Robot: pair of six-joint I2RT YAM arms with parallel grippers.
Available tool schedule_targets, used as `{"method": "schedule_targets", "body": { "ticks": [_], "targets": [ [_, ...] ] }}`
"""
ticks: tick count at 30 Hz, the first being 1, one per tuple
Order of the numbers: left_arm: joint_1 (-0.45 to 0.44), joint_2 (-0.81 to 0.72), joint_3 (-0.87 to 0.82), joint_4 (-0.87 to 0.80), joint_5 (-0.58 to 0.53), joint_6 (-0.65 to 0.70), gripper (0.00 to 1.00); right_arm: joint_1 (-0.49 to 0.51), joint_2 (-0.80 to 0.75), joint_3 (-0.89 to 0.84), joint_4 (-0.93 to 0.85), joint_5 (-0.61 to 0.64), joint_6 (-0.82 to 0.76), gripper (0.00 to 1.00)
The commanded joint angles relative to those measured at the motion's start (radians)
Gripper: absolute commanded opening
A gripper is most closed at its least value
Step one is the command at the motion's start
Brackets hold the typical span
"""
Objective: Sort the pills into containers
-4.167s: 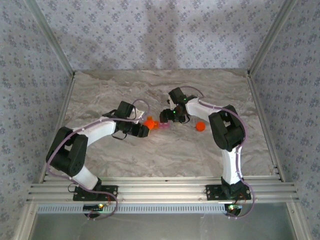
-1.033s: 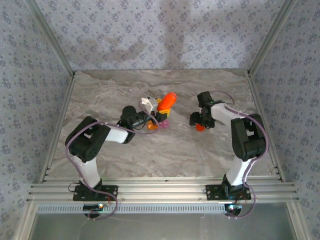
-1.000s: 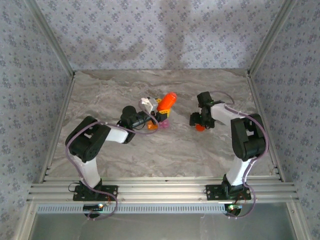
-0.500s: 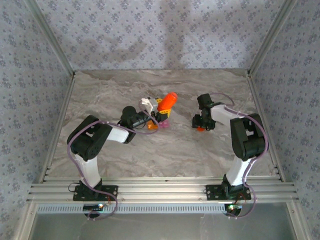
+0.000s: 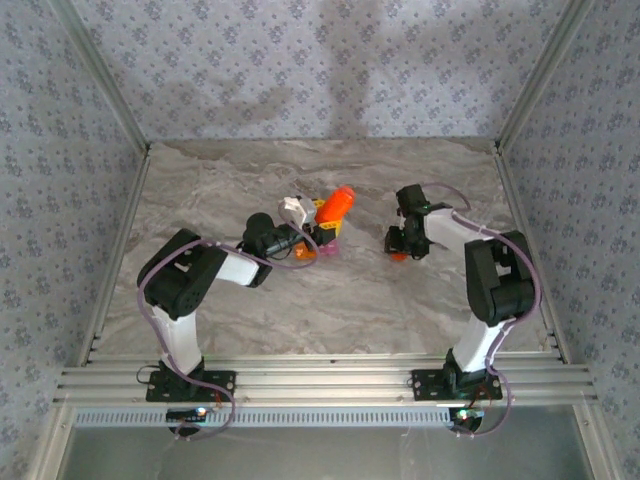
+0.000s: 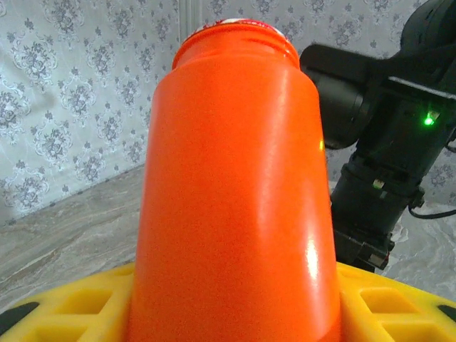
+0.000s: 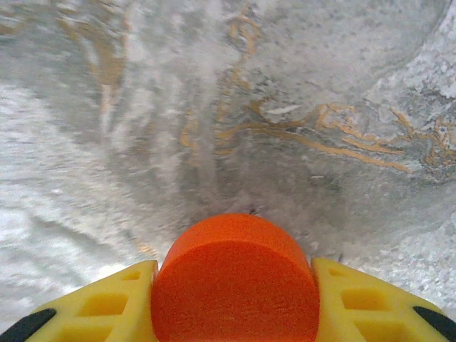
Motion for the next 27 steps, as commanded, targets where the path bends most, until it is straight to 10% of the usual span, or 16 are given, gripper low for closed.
{"method": "schedule_targets", "body": {
  "ticks": [1, 14, 27],
  "targets": [
    [0.002, 0.0, -0.001, 0.064, 0.022, -0.008, 0.0, -0.003, -0.094, 0.058, -0.034, -0.087, 0.02, 0.38],
    [0.025, -0.008, 0.042, -0.043, 0.141, 0.028, 0.0, -0.125, -0.159, 0.348, -0.029, -0.609, 0.1, 0.38],
    [0.042, -0.012, 0.139, -0.216, 0.24, 0.059, 0.0, -0.068, -0.081, 0.431, -0.075, -0.822, -0.011, 0.37]
  ]
}}
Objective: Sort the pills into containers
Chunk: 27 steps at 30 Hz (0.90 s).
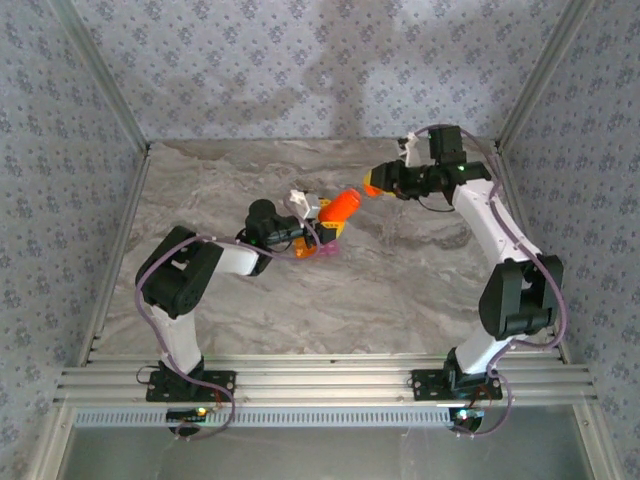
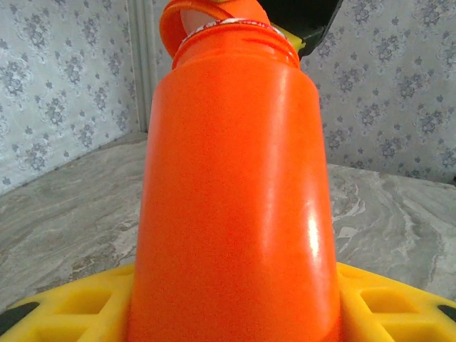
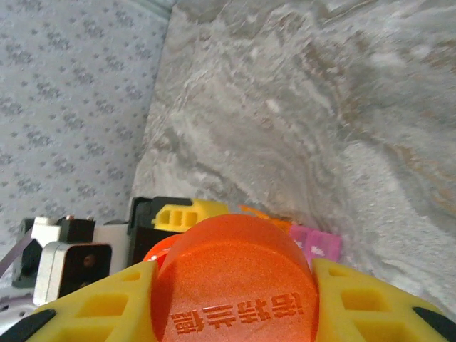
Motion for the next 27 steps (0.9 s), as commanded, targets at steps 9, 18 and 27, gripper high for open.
{"method": "schedule_targets", "body": {
  "ticks": [9, 18, 27],
  "targets": [
    [0.02, -0.008, 0.049, -0.048, 0.077, 0.031, 0.0, 0.052, 0.033, 0.033, -0.067, -0.092, -0.077, 0.37],
    [0.035, -0.024, 0.06, -0.099, 0.107, 0.044, 0.0, 0.059, 0.049, 0.006, -0.098, -0.114, -0.112, 0.36],
    [0.047, -0.038, 0.103, -0.215, 0.186, 0.07, 0.0, 0.059, 0.076, 0.013, -0.158, -0.151, -0.191, 0.36]
  ]
}}
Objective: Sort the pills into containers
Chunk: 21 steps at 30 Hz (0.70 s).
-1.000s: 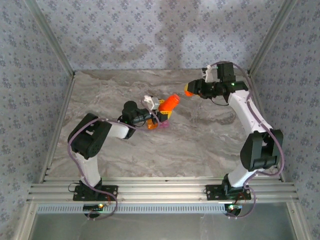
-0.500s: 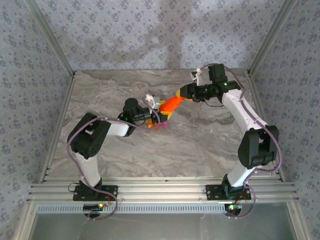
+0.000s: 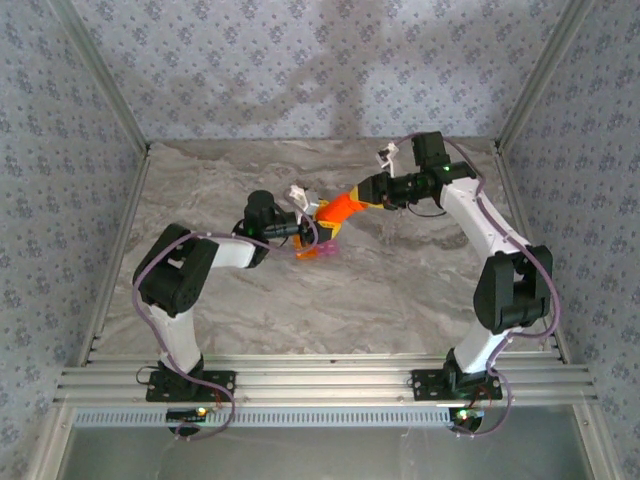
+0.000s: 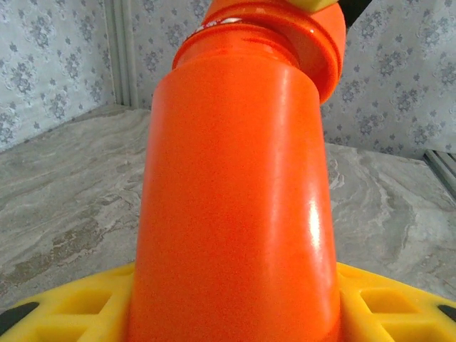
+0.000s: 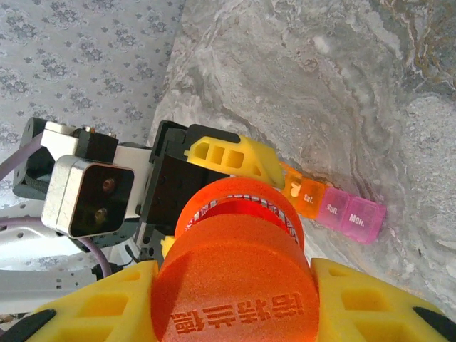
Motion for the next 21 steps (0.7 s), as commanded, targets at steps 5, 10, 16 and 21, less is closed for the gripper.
{"method": "schedule_targets", "body": {
  "ticks": [5, 10, 16, 21],
  "targets": [
    [-0.001, -0.067, 0.109, -0.224, 0.14, 0.077, 0.0, 0.006, 0.056, 0.05, -0.152, -0.058, -0.151, 0.36],
    [0.001, -0.094, 0.129, -0.305, 0.181, 0.104, 0.0, -0.004, 0.083, 0.083, -0.188, -0.108, -0.213, 0.35],
    [0.001, -0.115, 0.132, -0.341, 0.182, 0.124, 0.0, 0.001, 0.113, 0.075, -0.195, -0.164, -0.257, 0.34],
    [0.003, -0.12, 0.13, -0.332, 0.175, 0.124, 0.0, 0.0, 0.104, -0.002, -0.076, -0.244, -0.181, 0.34]
  ]
}}
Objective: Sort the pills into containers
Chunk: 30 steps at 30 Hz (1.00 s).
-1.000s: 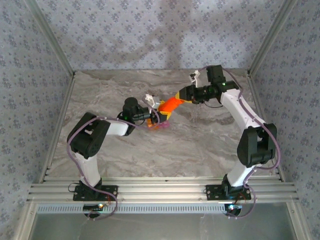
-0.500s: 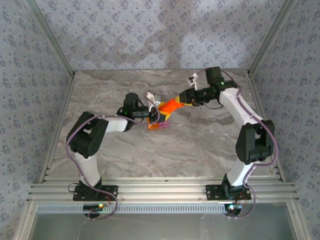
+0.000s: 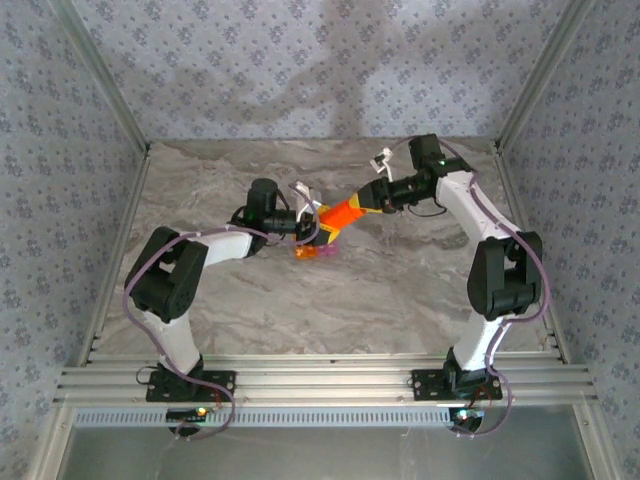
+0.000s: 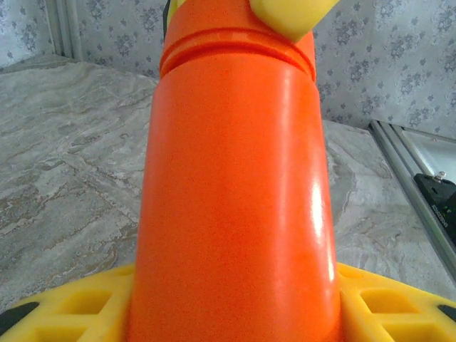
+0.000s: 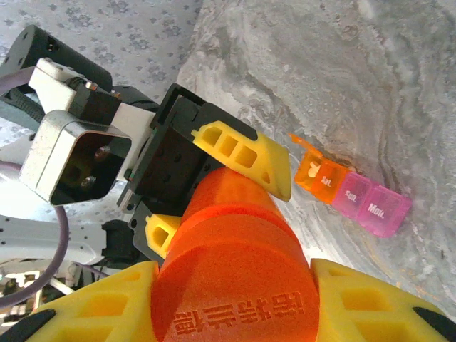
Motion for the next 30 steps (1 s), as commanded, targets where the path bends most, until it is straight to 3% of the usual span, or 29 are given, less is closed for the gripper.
{"method": "schedule_targets", "body": {
  "ticks": [1, 12, 30],
  "targets": [
    [-0.009, -0.06, 0.041, 0.041, 0.043, 0.022, 0.0, 0.02, 0.007, -0.06, 0.067, -0.104, 0.057, 0.34],
    [-0.005, -0.056, 0.092, -0.095, 0.054, 0.082, 0.0, 0.05, -0.018, -0.171, 0.25, -0.003, 0.406, 0.38],
    [-0.005, -0.019, 0.05, 0.051, 0.0, -0.017, 0.0, 0.035, -0.083, -0.166, 0.278, 0.07, 0.486, 0.75]
  ]
}}
